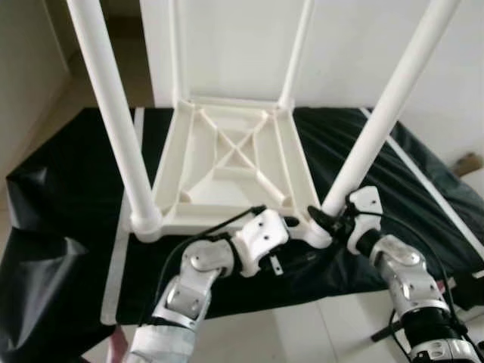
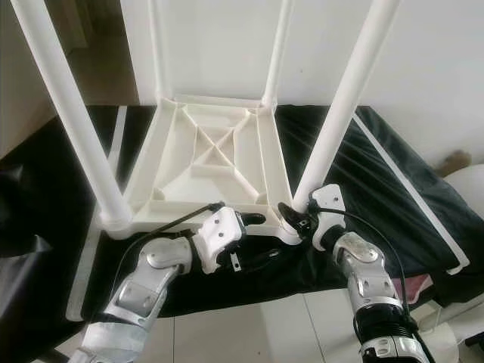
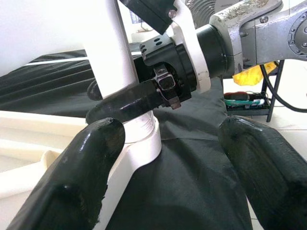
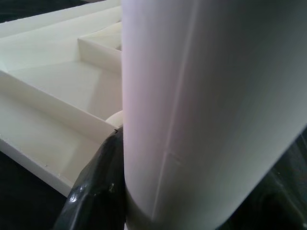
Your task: Building children table
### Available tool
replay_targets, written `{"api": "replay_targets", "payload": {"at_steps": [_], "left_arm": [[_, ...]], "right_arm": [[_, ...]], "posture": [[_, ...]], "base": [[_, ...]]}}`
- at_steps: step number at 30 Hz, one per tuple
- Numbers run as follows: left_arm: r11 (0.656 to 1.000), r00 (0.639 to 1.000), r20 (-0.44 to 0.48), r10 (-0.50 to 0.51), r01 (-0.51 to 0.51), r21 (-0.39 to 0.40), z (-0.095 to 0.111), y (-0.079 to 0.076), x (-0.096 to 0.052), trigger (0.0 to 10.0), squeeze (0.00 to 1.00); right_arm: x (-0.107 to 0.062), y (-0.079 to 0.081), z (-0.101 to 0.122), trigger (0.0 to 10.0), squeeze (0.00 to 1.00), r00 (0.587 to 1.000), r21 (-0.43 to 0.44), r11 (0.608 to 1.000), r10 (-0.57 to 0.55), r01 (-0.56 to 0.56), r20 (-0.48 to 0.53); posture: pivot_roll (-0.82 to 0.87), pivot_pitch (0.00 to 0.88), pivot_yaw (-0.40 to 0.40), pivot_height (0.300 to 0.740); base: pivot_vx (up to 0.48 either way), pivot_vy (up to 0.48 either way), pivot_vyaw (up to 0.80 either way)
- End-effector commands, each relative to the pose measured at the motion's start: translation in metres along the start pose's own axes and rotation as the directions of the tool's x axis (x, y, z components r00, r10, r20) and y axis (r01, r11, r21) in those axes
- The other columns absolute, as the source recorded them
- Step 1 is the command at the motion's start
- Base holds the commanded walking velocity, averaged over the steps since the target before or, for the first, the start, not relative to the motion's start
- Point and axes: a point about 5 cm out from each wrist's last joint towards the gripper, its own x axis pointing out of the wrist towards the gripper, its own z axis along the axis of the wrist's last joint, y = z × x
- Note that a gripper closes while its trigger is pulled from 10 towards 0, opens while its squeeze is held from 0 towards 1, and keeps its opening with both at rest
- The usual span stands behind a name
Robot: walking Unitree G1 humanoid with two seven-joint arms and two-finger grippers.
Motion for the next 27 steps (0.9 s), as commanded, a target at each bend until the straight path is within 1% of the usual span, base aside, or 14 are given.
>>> {"api": "replay_targets", "payload": {"at_steps": [1,2,3,4,9,13,15,17,18,22,23,25,26,27], "left_arm": [[0.992,0.992,0.005,0.127,-0.127,0.006,0.003,0.007,0.001,10.0,0.0],[0.992,0.992,0.005,0.127,-0.127,0.006,0.003,0.007,0.001,10.0,0.0],[0.992,0.992,0.005,0.127,-0.127,0.006,0.003,0.006,0.001,10.0,0.0],[0.992,0.992,0.005,0.127,-0.127,0.006,0.003,0.006,0.001,10.0,0.0],[0.992,0.992,0.006,0.126,-0.126,0.004,0.003,0.006,0.002,10.0,0.0],[0.993,0.993,0.008,0.122,-0.122,0.002,0.003,0.005,0.004,10.0,0.0],[0.992,0.992,0.007,0.122,-0.122,0.0,0.002,0.005,0.004,10.0,0.0],[0.993,0.993,0.008,0.121,-0.121,-0.001,0.002,0.005,0.004,10.0,0.0],[0.993,0.993,0.008,0.121,-0.121,-0.001,0.002,0.005,0.004,10.0,0.0],[0.994,0.994,0.013,0.112,-0.112,-0.004,0.003,0.003,0.006,10.0,0.0],[0.994,0.994,0.013,0.112,-0.112,-0.004,0.003,0.003,0.006,10.0,0.0],[0.995,0.995,0.02,0.101,-0.101,-0.006,0.003,0.002,0.008,10.0,0.0],[0.995,0.995,0.02,0.101,-0.101,-0.006,0.003,0.002,0.008,10.0,0.0],[0.995,0.995,0.023,0.096,-0.096,-0.007,0.004,0.001,0.01,10.0,0.0]], "right_arm": [[0.004,0.007,-0.006,0.0,0.0,0.999,-0.003,1.0,0.022,-0.022,-0.029],[0.004,0.006,-0.006,0.0,0.0,1.0,0.0,1.0,0.013,-0.013,-0.027],[0.004,0.006,-0.006,5.7,0.0,1.0,0.013,1.0,0.005,-0.005,-0.017],[0.005,0.006,-0.005,10.0,0.0,1.0,0.022,1.0,0.0,0.0,-0.009],[0.005,0.007,-0.004,10.0,0.0,1.0,0.056,0.998,-0.03,0.03,0.002],[0.009,0.003,0.002,10.0,0.0,0.968,0.126,0.962,-0.249,0.243,0.032],[0.009,0.003,0.002,10.0,0.0,0.956,0.132,0.949,-0.291,0.285,0.028],[0.01,0.005,-0.001,10.0,0.0,0.91,0.167,0.896,-0.414,0.412,-0.018],[0.01,0.005,-0.001,10.0,0.0,0.91,0.167,0.896,-0.414,0.412,-0.018],[0.013,0.017,-0.006,10.0,0.0,0.814,0.252,0.779,-0.575,0.574,-0.081],[0.013,0.017,-0.006,10.0,0.0,0.814,0.252,0.779,-0.575,0.574,-0.081],[0.017,0.028,-0.006,10.0,0.0,0.756,0.271,0.712,-0.644,0.647,-0.113],[0.017,0.028,-0.006,10.0,0.0,0.756,0.271,0.712,-0.644,0.647,-0.113],[0.019,0.032,-0.005,10.0,0.0,0.73,0.28,0.682,-0.672,0.675,-0.123]], "posture": [[0.08,0.0,-0.053,0.74],[0.08,0.0,-0.054,0.74],[0.08,0.0,-0.053,0.74],[0.08,0.0,-0.053,0.74],[0.08,0.0,-0.052,0.74],[0.07,0.0,-0.055,0.74],[0.07,0.0,-0.055,0.74],[0.07,0.0,-0.057,0.74],[0.07,0.0,-0.057,0.74],[0.05,0.0,-0.047,0.74],[0.05,0.0,-0.047,0.74],[0.04,0.0,-0.044,0.74],[0.04,0.0,-0.044,0.74],[0.04,0.0,-0.044,0.74]], "base": [[0.0,0.0,0.0],[0.0,0.0,0.0],[0.0,0.0,0.0],[0.0,0.0,0.0],[0.0,0.0,0.0],[0.0,0.0,0.0],[0.0,0.0,0.0],[0.0,0.0,0.0],[0.0,0.0,0.0],[0.0,0.0,0.0],[0.0,0.0,0.0],[0.0,0.0,0.0],[0.0,0.0,0.0],[0.0,0.0,0.0]]}}
